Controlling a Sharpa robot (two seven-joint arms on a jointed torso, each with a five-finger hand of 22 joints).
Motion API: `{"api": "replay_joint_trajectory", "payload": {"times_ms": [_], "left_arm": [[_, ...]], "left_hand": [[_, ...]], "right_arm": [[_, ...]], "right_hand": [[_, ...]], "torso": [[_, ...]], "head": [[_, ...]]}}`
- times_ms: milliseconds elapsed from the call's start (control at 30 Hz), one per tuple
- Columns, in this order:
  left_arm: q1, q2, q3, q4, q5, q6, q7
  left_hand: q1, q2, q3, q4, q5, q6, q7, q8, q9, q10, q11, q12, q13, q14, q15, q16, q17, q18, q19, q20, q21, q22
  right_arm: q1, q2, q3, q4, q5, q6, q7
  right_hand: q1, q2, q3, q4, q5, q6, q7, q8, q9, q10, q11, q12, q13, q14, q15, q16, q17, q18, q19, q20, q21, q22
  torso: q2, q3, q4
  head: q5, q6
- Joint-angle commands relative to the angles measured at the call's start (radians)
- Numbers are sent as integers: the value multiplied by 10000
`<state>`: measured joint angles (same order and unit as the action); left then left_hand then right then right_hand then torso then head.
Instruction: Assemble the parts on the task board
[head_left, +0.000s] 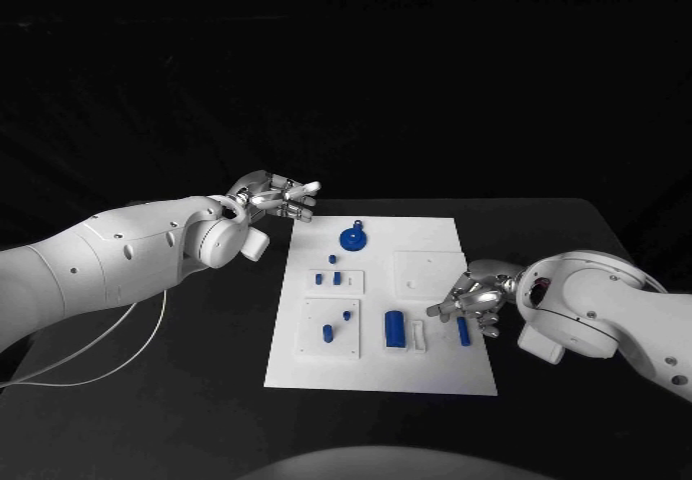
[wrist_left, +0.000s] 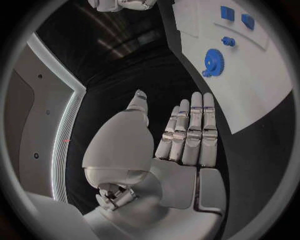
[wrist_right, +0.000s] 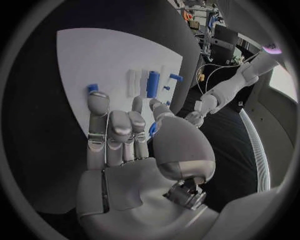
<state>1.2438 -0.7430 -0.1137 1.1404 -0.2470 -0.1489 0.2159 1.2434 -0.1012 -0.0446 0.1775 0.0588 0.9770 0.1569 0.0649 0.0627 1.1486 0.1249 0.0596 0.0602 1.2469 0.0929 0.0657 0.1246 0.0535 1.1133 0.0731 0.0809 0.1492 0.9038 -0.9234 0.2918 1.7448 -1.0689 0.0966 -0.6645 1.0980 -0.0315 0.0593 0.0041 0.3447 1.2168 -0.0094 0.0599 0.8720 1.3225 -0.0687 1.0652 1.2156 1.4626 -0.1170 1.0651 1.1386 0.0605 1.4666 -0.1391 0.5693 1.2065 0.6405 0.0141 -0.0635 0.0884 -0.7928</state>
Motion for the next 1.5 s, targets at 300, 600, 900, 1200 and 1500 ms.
{"api": "replay_joint_trajectory", "payload": {"times_ms": [300,600,900,1200,1500], "left_arm": [[-7,-78,6,119,-30,-77,254],[-9,-85,6,114,-29,-71,255],[-9,-92,6,109,-28,-58,239],[-10,-101,5,68,-28,-13,198],[-22,-91,4,14,-23,4,187]], "left_hand": [[-29,164,-39,-149,43,59,-30,-12,14,-16,-6,5,14,-38,25,-23,15,-56,-18,63,56,-13],[-54,155,-43,-158,37,46,-26,-10,14,-28,-4,6,15,-40,26,-21,16,-56,-18,63,58,-13],[-59,142,-33,-135,38,21,-20,-15,12,-35,0,6,15,-41,27,-20,17,-55,-19,65,58,-13],[-57,121,-29,-109,35,13,-16,-12,13,-34,-1,7,16,-43,28,-20,17,-57,-26,68,55,-15],[-57,121,-29,-109,35,13,-16,-12,13,-34,-1,7,16,-43,28,-20,17,-57,-26,68,55,-15]], "right_arm": [[10,-723,261,-408,-411,1061,-409],[-120,-696,280,-369,-1727,1877,-797],[-358,-402,276,-390,-1958,1775,-873],[-526,-188,251,-688,-2403,1785,-893],[-615,64,157,-863,-2926,1810,-905]], "right_hand": [[59,28,-52,-232,-72,-185,65,36,-475,18,27,-13,149,-13,3,47,42,-13,447,5,38,91],[115,-1124,2302,964,-2125,-325,265,36,-1903,-89,135,-281,-32,-18,84,-49,-10,46,443,88,-139,94],[129,-1224,2301,1106,-2173,-293,250,46,-1864,-69,141,-254,-24,-11,85,-27,14,47,452,88,-110,125],[139,-1267,2294,1135,-2301,-295,253,44,-1840,-77,146,-266,-34,-15,87,-41,7,46,448,89,-133,128],[126,-1277,2397,1101,-2353,-291,249,44,-1829,-68,142,-247,-24,-10,86,-30,20,44,451,88,-129,138]], "torso": [[-6,1,-11],[-7,-4,-4],[1,-14,14],[-8,-17,-4],[-2,-4,-2]], "head": [[-263,-1],[-352,35],[-355,17],[-320,-6],[-298,-24]]}}
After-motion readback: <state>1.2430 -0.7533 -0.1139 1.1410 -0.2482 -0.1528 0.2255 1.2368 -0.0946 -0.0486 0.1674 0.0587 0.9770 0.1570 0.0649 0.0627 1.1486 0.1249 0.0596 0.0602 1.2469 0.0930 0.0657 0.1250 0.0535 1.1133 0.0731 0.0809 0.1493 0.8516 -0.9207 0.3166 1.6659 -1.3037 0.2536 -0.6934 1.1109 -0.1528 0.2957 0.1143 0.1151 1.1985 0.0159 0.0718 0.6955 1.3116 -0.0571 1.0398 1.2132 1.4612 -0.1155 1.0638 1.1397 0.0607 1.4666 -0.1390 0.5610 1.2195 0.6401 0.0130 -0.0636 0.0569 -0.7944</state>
